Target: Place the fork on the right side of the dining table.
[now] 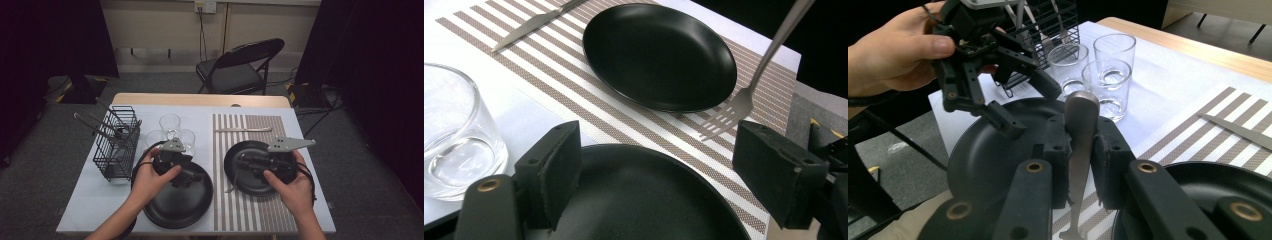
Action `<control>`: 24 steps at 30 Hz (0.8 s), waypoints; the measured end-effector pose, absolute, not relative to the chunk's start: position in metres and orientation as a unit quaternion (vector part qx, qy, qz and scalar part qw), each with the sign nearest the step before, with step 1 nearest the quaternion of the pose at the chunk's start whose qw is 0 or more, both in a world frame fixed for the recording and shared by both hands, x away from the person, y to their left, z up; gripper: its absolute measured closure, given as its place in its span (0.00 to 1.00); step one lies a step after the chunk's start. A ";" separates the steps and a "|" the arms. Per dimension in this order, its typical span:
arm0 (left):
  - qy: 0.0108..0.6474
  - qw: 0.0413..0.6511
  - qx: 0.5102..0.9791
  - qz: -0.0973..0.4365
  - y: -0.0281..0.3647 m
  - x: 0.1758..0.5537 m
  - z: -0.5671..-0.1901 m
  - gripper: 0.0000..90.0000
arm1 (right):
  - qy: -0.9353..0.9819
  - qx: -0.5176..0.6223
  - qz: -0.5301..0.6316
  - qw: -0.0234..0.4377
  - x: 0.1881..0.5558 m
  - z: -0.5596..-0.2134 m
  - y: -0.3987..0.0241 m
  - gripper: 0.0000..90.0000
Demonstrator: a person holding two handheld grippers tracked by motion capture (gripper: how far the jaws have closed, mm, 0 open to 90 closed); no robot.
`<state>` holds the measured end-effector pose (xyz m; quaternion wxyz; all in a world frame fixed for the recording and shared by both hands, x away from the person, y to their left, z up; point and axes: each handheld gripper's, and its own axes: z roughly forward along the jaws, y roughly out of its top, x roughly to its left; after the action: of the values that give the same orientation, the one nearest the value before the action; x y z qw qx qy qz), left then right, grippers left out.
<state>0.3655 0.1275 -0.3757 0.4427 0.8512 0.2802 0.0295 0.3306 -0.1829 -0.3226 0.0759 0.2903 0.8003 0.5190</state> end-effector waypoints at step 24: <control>0.283 0.436 0.854 0.028 0.127 0.367 -0.381 0.22 | 0.810 0.285 0.510 0.060 0.319 -0.337 -0.182 0.87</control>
<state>0.3669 0.1269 -0.3807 0.4363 0.8538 0.2826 0.0277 0.3186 -0.1820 -0.3366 0.0596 0.2849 0.8096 0.5097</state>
